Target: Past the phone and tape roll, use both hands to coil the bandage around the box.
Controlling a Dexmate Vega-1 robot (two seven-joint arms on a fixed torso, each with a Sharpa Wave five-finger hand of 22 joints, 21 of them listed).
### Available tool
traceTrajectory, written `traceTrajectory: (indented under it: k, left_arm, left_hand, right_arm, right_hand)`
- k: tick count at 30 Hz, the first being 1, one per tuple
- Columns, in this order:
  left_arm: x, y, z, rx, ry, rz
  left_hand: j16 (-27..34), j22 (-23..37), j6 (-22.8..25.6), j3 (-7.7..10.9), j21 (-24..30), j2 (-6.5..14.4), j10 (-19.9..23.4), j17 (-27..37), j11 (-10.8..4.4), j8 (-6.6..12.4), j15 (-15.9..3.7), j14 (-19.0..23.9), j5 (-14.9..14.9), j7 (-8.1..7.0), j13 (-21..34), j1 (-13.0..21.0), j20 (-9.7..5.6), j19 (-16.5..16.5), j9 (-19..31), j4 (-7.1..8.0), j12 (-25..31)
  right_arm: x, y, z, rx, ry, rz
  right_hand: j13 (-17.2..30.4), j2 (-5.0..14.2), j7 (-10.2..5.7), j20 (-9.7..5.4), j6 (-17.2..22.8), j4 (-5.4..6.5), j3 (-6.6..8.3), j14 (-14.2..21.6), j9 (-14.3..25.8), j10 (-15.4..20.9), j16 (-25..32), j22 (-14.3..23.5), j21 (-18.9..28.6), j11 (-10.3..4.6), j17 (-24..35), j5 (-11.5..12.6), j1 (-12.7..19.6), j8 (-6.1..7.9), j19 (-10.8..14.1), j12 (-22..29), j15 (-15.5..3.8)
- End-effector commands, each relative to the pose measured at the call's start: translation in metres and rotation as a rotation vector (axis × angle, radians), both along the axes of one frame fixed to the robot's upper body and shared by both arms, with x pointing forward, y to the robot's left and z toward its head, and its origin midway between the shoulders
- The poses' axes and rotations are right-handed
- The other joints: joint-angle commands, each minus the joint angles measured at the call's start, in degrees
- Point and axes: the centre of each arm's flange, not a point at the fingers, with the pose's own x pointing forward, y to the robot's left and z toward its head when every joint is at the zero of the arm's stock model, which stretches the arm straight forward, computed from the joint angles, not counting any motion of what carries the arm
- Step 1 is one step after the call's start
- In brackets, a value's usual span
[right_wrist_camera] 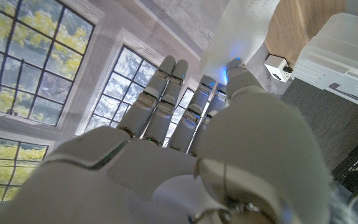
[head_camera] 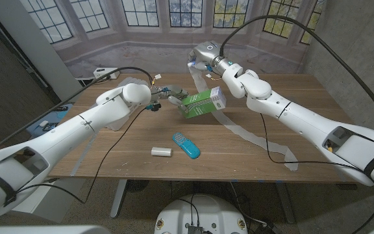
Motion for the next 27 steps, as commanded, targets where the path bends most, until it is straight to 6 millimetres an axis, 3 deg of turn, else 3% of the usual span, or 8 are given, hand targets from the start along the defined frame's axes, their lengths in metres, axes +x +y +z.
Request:
traceTrajectory:
  k: [1, 27]
  left_arm:
    - [0.002, -0.003, 0.000, 0.012, 0.011, -0.002]
    - [0.013, -0.007, 0.003, 0.039, 0.038, -0.007]
  left_hand:
    - [-0.1, 0.1, 1.1, 0.45, -0.1, 2.8, 0.6, -0.1, 0.08, 13.39, -0.01, 0.1, -0.1, 1.15, 3.7, -2.2, 0.01, 0.1, 0.1, 0.18, 0.4]
    - [0.0, 0.1, 0.6, 0.45, 0.0, 3.0, 0.4, -0.1, 0.43, 13.35, 0.10, 0.0, -0.3, 1.56, 3.6, -2.2, 0.15, 0.1, 0.1, 0.09, 0.3]
  right_arm:
    - [-0.020, -0.001, 0.000, 0.007, -0.012, -0.007]
    - [-0.056, 0.001, -0.009, -0.012, -0.037, -0.058]
  right_hand:
    - [0.2, 0.20, 0.11, -4.86, 0.4, -0.08, -0.39, 0.6, 0.2, 0.3, -0.1, 0.2, -0.1, 0.01, 0.3, 0.0, 0.1, 0.08, 0.6, -0.1, -8.54]
    - [0.4, 0.21, 0.29, -4.59, 0.6, -0.08, -0.61, 1.1, 0.3, 0.6, -0.1, 0.2, 0.0, 0.17, 0.6, 0.0, -0.1, 0.03, 0.7, -0.1, -8.46]
